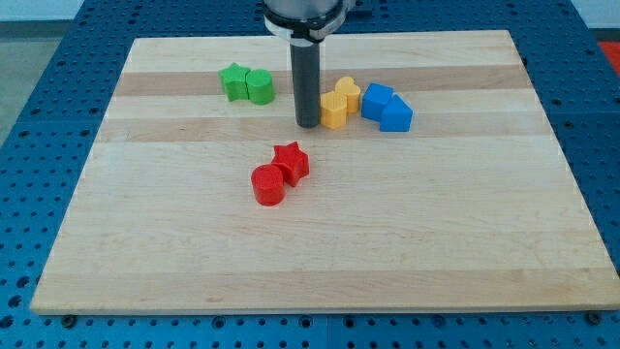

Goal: Nudge yellow heart a bit right

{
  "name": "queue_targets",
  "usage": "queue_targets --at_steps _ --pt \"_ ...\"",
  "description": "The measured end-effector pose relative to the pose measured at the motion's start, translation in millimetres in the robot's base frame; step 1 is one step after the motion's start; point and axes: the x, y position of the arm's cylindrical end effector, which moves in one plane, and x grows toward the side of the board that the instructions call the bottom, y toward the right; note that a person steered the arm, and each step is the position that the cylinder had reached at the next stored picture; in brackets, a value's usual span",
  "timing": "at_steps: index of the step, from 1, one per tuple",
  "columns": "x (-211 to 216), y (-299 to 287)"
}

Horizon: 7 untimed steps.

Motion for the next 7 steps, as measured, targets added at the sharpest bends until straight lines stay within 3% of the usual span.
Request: queue_targets --at_steps 3,7 --pt "-6.0 -21.3" --pt "-65.3 0.9"
